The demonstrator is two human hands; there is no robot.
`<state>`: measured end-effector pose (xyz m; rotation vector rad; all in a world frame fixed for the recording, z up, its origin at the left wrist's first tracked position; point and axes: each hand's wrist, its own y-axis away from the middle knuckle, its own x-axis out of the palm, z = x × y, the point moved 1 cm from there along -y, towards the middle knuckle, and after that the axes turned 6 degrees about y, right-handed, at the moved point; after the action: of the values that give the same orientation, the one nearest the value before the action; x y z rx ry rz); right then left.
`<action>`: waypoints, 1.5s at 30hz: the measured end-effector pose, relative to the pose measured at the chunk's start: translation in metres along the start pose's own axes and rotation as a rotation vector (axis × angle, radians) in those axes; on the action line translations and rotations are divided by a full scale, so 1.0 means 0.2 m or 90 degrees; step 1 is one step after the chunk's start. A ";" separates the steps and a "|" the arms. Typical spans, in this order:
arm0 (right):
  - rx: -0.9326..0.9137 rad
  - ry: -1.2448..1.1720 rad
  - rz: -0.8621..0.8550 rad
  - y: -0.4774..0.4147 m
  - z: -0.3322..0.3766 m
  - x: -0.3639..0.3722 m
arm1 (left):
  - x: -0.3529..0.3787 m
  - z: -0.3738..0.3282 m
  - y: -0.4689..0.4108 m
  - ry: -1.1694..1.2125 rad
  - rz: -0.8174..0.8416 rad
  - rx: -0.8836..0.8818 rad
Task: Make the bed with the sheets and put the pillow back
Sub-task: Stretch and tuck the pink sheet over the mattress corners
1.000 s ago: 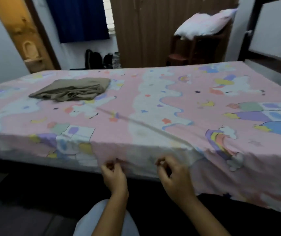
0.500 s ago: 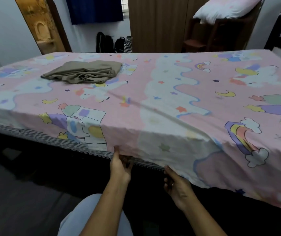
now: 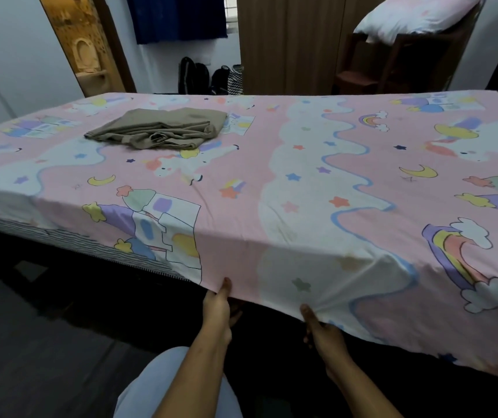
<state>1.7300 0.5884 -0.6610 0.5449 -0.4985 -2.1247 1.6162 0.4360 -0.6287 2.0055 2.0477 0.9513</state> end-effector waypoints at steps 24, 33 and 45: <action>0.009 -0.636 0.129 0.06 -0.18 -0.35 | 0.26 0.26 0.19 -0.178 0.414 -0.232; -0.008 -0.315 -0.096 0.03 -0.23 -0.42 | 0.33 0.40 0.19 -0.262 0.268 -0.082; 0.022 -0.372 -0.143 0.07 -0.26 -0.49 | 0.35 0.46 0.21 -0.246 0.261 -0.059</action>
<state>1.8205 0.6541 -0.6774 -0.0206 -0.8264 -2.4922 1.6892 0.5306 -0.6565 2.3801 1.4029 0.6268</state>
